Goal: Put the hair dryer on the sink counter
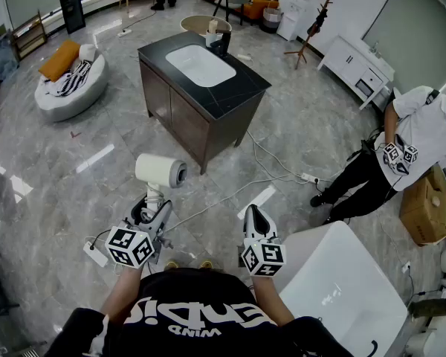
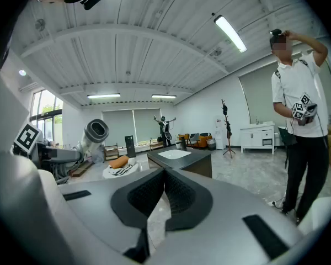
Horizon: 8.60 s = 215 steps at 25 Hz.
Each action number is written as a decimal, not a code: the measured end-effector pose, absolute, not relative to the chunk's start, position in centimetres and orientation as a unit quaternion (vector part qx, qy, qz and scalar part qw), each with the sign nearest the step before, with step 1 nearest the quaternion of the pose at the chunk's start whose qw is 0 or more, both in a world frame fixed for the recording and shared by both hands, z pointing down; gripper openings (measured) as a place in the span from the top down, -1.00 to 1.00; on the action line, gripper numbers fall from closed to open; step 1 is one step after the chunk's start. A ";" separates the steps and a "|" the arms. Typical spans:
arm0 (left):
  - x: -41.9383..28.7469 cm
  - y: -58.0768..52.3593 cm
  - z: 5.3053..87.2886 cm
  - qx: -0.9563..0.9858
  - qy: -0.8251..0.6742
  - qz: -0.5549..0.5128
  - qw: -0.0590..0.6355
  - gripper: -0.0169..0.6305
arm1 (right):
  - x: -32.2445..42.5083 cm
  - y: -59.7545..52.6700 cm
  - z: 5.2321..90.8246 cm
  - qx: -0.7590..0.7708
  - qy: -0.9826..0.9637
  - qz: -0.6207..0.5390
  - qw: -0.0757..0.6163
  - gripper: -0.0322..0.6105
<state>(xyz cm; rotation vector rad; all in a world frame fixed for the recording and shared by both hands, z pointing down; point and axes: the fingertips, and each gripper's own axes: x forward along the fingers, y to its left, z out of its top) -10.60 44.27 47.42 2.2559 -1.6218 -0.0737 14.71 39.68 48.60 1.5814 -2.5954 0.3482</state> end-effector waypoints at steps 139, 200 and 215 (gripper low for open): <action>-4.8 -29.2 64.9 0.847 -0.405 0.217 0.268 0.15 | 12.1 -27.1 51.2 0.586 -0.792 0.170 0.020 0.82; -2.7 -30.5 67.2 0.849 -0.392 0.263 0.238 0.09 | 13.1 -27.1 54.3 0.577 -0.791 0.197 0.052 0.82; -6.0 -30.2 51.9 0.881 -0.426 0.121 0.162 0.09 | 11.3 -27.5 51.9 0.564 -0.807 0.172 0.038 0.82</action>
